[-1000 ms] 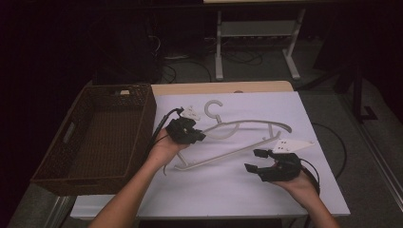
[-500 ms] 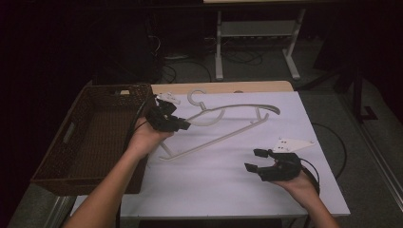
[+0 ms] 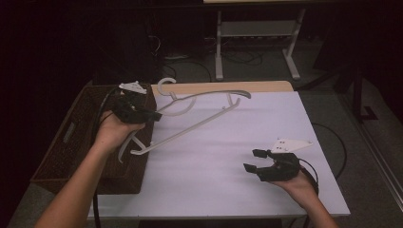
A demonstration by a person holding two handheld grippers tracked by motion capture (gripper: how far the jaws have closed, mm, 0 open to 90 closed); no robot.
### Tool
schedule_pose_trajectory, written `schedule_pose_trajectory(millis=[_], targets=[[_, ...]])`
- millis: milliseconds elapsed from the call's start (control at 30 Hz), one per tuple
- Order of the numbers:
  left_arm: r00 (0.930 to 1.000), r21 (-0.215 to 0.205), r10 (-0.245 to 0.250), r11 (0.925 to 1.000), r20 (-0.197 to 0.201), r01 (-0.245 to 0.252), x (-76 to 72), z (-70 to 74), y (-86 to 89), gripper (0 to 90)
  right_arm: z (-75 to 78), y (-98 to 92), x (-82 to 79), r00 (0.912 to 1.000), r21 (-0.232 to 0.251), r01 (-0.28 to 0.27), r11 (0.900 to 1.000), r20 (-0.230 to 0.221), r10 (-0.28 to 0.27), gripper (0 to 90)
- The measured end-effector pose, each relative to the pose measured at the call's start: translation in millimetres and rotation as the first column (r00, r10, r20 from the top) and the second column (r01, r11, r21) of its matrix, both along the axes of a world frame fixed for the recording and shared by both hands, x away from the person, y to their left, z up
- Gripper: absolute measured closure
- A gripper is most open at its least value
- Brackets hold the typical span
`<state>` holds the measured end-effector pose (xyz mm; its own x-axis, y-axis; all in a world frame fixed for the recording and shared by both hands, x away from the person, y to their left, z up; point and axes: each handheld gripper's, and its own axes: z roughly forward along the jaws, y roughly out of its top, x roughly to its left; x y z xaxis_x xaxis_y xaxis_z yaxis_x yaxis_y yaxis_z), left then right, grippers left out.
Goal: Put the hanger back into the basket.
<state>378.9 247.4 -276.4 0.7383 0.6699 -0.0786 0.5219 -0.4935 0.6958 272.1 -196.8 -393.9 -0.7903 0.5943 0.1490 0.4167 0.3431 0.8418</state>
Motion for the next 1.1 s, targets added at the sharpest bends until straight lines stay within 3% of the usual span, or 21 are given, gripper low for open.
schedule_pose_trajectory(millis=[100,133,467,733,900,1100], targets=[[0.9998,0.003,0.021,0.9998,0.003,-0.021,-1.1,3.3,13.4,82.1,-0.3,0.2,0.2,1.0,-0.002,0.0,1.0,-0.002,0.0,34.7],[0.999,-0.003,0.043,0.9991,0.007,-0.043,-2.2,5.7,27.0,82.1,-0.4,0.2,0.3,1.0,-0.004,0.001,1.0,-0.003,-0.001,34.6],[0.9868,-0.011,0.16,0.987,0.021,-0.16,-11.5,12.9,99.5,82.1,-2.1,1.2,1.6,1.0,-0.012,0.006,1.0,0.001,-0.006,34.9],[0.9674,0.014,0.252,0.9675,0.021,-0.253,-20.4,7.4,150.8,82.1,-2.9,3.3,2.1,1.0,-0.018,0.005,1.0,-0.003,-0.005,35.0],[0.9547,0.044,0.297,0.9537,0.021,-0.297,-25.3,1.0,172.6,82.0,-3.1,4.7,2.2,1.0,-0.02,0.005,1.0,-0.001,-0.005,35.0],[0.9365,0.042,0.35,0.9355,0.019,-0.351,-30.5,-3.2,196.3,82.0,-3.2,4.6,2.1,1.0,-0.019,0.009,1.0,-0.004,-0.009,35.0]])
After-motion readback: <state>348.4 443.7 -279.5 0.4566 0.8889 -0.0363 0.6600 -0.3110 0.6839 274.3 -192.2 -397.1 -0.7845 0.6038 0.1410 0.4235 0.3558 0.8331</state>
